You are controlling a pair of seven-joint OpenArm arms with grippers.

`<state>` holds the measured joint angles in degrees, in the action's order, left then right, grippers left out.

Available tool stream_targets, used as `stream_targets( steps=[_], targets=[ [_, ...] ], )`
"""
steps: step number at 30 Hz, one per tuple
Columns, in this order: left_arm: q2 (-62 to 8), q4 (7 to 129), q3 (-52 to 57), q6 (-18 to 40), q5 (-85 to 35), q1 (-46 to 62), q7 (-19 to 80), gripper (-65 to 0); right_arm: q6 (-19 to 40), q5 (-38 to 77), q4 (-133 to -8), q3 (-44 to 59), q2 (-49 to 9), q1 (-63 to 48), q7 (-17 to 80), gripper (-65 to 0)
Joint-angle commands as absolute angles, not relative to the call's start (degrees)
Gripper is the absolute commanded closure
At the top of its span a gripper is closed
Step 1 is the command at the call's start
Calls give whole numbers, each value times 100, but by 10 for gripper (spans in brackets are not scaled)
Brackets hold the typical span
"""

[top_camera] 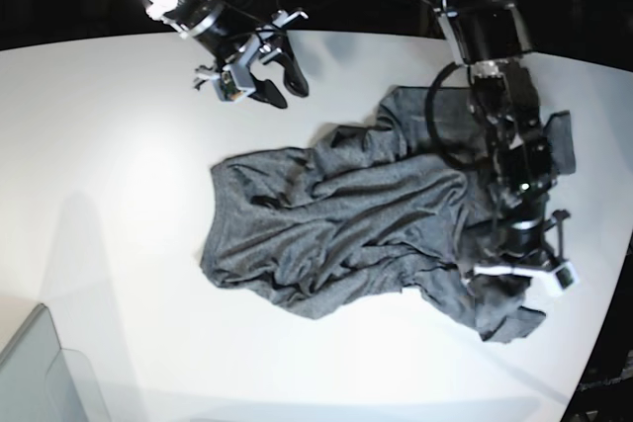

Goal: Layout the t-shirt on the table in an organized manner, then fold the t-shirt properly
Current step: 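Lower the left gripper onto the shirt's hem and grasp it, then pull the grasped hem with the left gripper away from the shirt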

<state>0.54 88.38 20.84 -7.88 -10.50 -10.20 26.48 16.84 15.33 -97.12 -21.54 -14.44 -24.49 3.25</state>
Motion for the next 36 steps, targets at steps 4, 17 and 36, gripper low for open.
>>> stream_targets(
  steps=[4,17,36],
  targets=[
    [-4,9552,3187,-760,-1701,-664,2782,0,1736,1578,-9807,-2149,-1455,-2457,171,-223],
    [-251,9015,5534,-725,-3547,462,3011,-1,1710,1578,-9833,-2132,-1420,-2255,145,-227],
    [-418,8505,5648,-725,-3934,453,3020,-133,1719,1578,-8075,-330,-927,-1051,171,-493]
  ],
)
